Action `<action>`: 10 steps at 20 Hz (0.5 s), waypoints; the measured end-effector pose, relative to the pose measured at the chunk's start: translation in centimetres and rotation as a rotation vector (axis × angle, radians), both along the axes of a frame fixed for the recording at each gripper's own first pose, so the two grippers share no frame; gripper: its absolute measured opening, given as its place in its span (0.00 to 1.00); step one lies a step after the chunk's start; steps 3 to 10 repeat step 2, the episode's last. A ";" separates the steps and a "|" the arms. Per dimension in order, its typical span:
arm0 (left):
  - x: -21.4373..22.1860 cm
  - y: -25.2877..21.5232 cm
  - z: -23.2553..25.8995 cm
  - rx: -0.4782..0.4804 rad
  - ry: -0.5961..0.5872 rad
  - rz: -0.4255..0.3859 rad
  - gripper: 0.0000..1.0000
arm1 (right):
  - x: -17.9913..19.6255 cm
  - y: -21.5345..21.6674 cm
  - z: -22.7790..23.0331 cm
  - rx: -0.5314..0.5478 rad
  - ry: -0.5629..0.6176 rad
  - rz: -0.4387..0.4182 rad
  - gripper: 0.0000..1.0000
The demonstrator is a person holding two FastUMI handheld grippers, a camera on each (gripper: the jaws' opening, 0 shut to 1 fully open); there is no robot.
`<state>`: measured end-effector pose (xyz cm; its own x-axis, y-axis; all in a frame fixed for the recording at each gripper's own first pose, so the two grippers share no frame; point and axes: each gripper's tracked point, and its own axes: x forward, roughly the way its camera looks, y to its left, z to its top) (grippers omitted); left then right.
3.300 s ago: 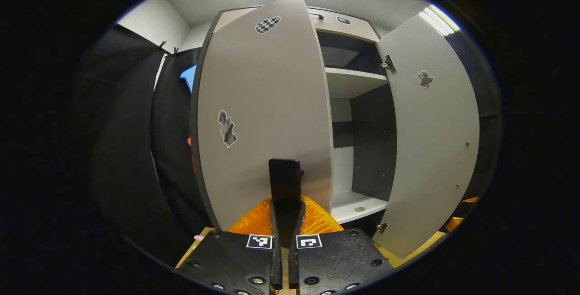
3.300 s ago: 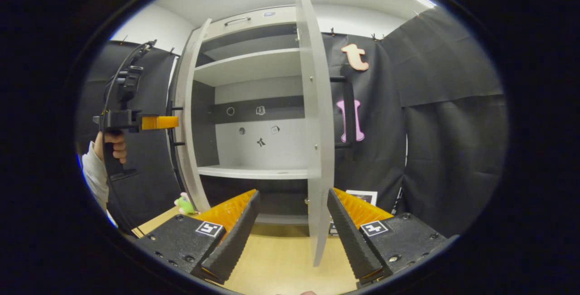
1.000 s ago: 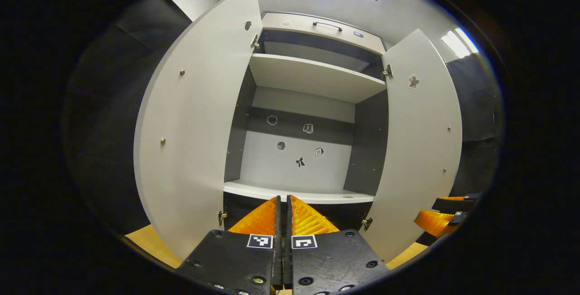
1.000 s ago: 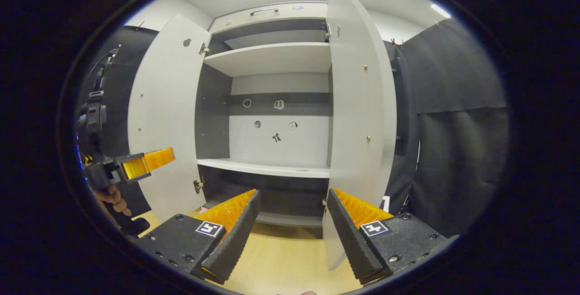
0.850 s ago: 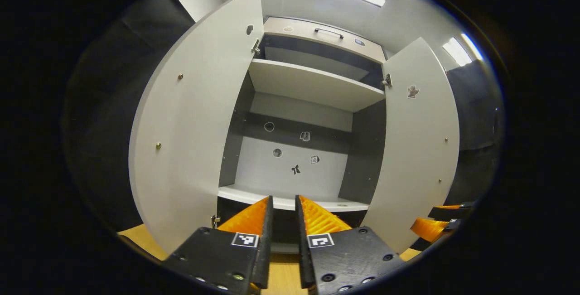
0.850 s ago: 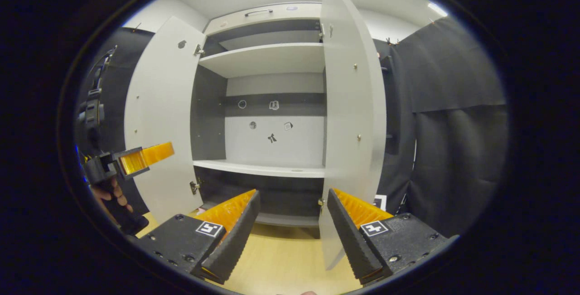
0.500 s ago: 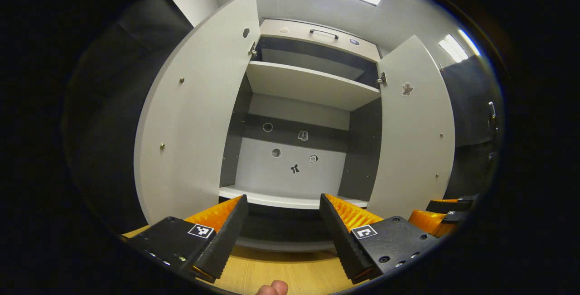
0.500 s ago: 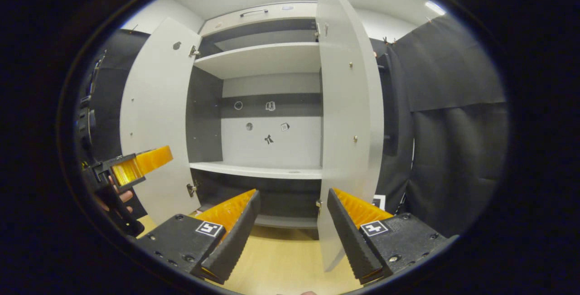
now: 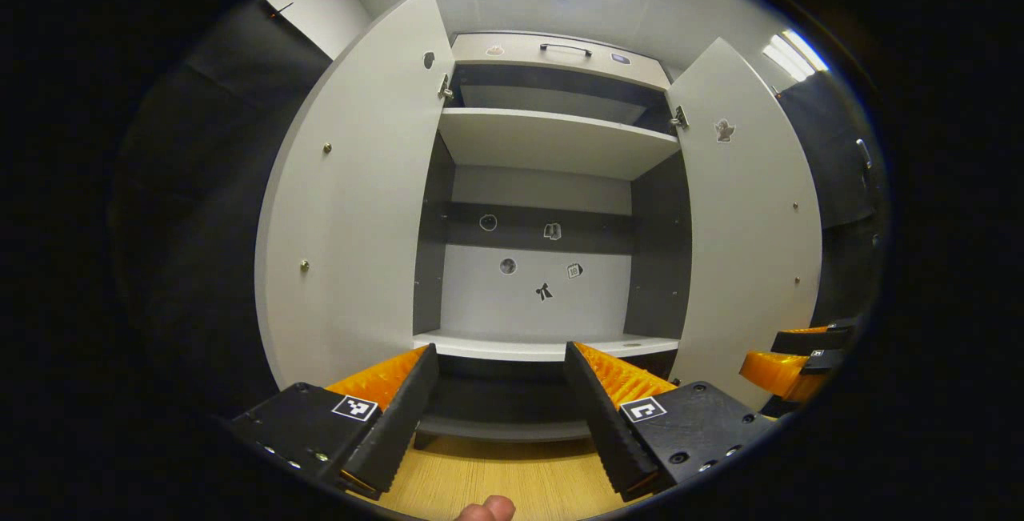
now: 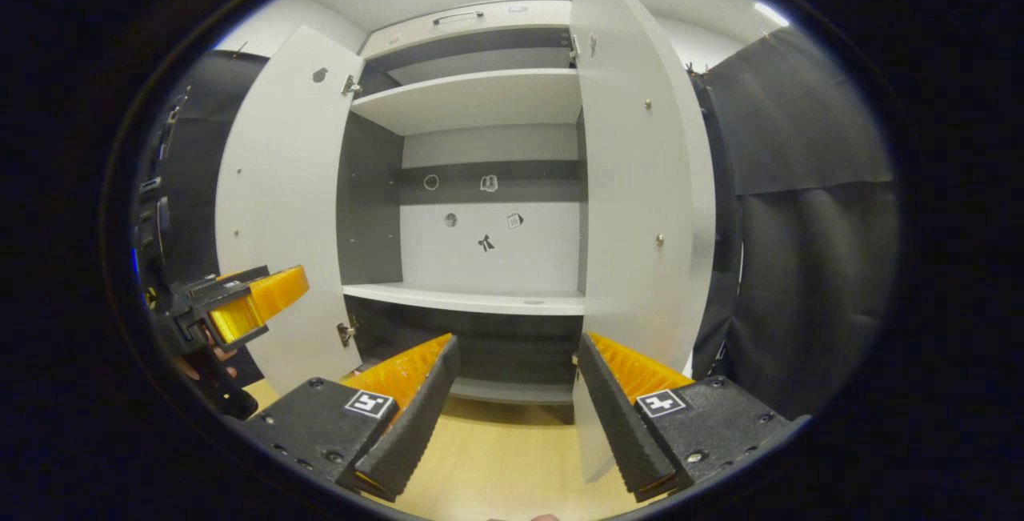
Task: Open the right door of the double-door shoe cabinet with the right hand, and open the left door with the left hand.
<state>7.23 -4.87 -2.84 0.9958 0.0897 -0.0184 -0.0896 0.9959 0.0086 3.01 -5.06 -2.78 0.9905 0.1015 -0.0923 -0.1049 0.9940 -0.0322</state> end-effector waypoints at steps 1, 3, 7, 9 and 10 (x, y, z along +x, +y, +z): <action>0.1 0.0 -0.1 0.002 0.004 -0.001 0.94 | 0.1 0.0 0.1 0.001 -0.002 -0.002 0.95; 0.2 0.0 -0.2 0.002 0.009 -0.002 0.94 | 0.2 -0.1 0.1 0.002 -0.001 -0.005 0.95; 0.2 0.0 -0.2 0.002 0.009 -0.002 0.94 | 0.2 -0.1 0.1 0.002 -0.001 -0.005 0.95; 0.2 0.0 -0.2 0.002 0.009 -0.002 0.94 | 0.2 -0.1 0.1 0.002 -0.001 -0.005 0.95; 0.2 0.0 -0.2 0.002 0.009 -0.002 0.94 | 0.2 -0.1 0.1 0.002 -0.001 -0.005 0.95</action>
